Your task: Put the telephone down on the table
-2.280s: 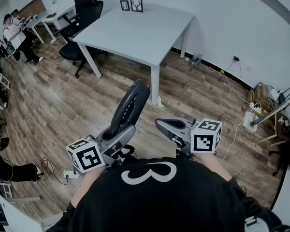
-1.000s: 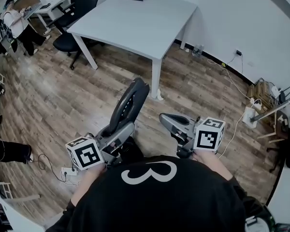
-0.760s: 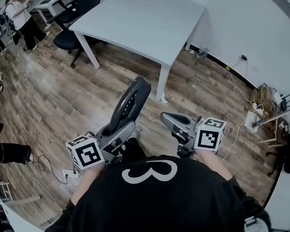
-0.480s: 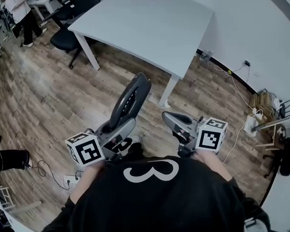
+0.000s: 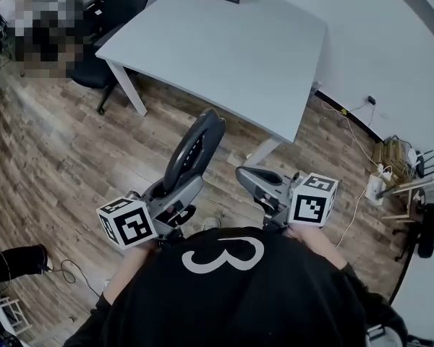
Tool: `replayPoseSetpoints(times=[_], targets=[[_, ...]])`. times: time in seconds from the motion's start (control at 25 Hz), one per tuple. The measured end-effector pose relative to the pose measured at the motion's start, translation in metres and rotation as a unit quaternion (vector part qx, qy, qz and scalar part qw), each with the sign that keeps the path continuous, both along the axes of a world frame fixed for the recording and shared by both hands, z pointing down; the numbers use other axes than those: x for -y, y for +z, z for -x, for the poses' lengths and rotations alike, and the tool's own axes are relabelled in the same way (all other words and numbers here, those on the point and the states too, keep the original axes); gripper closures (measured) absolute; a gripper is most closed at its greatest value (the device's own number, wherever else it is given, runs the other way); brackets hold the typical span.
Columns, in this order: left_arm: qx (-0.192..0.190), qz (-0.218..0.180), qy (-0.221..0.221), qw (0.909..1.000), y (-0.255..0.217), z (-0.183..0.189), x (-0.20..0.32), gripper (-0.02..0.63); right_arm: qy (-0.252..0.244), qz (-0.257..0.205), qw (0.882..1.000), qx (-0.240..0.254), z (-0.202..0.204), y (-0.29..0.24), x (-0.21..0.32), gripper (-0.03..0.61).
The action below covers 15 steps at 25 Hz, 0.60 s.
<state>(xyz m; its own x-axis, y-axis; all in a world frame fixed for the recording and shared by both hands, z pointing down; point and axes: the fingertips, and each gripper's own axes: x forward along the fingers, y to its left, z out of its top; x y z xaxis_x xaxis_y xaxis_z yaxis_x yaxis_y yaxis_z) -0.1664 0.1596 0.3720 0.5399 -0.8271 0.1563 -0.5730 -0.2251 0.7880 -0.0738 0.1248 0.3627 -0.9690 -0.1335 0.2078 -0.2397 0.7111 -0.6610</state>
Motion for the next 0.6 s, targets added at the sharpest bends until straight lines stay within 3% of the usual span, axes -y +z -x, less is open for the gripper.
replayPoseSetpoints(times=[0.28, 0.6], targets=[[-0.008, 0.014, 0.004, 0.9999, 0.010, 0.015, 0.033, 0.325, 0.012, 0.015, 1.000, -0.002, 0.009, 0.012, 0.029, 0.569], [0.025, 0.010, -0.001, 0.9996, 0.001, 0.024, 0.087, 0.325, 0.020, 0.026, 0.999, 0.016, 0.011, 0.011, 0.085, 0.569]])
